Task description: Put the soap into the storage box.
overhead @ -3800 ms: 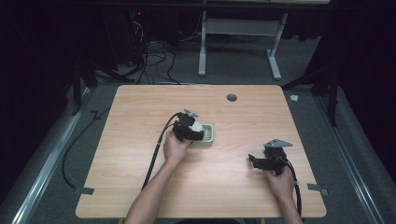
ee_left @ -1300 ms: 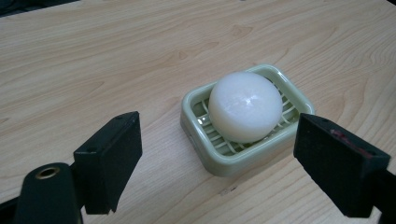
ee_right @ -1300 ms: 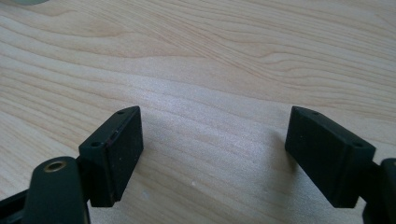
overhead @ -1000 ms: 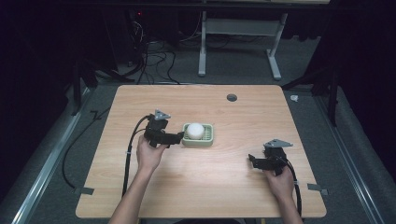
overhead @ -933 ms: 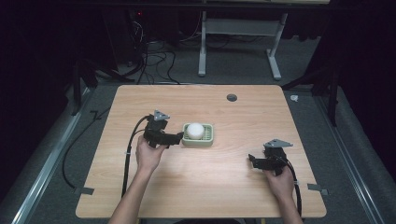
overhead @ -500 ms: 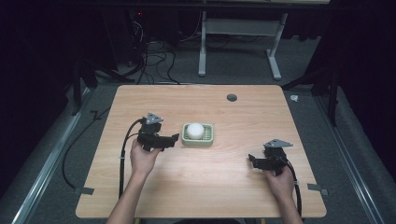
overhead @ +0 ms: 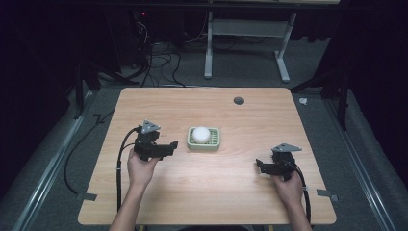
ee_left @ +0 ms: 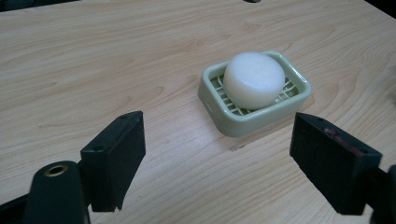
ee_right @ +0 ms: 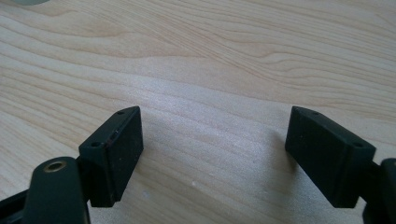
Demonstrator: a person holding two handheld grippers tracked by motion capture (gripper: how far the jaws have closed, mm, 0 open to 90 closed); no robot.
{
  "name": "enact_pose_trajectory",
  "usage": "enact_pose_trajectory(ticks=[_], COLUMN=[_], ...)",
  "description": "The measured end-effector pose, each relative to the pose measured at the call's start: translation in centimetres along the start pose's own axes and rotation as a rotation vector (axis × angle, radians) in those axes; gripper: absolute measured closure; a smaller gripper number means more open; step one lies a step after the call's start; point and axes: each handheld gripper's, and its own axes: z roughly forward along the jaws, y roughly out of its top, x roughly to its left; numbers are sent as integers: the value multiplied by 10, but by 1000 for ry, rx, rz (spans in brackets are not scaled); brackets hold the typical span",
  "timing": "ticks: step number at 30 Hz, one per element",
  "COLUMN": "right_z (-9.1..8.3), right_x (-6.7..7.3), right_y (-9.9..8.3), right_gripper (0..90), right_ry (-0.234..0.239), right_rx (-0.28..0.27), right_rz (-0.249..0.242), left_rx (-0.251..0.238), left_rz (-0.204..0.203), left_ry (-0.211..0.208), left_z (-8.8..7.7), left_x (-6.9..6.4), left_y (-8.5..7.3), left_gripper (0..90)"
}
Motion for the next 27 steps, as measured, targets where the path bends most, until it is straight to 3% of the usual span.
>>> enact_pose_trajectory(ticks=[27], right_z=[0], right_x=[0], right_y=[0], right_gripper=[199], right_ry=[0], right_rx=[0], right_rz=[0], left_rx=[-39], left_rz=[-36], left_ry=[41], left_z=[-32], left_x=[7], left_y=[-25], left_gripper=[203])
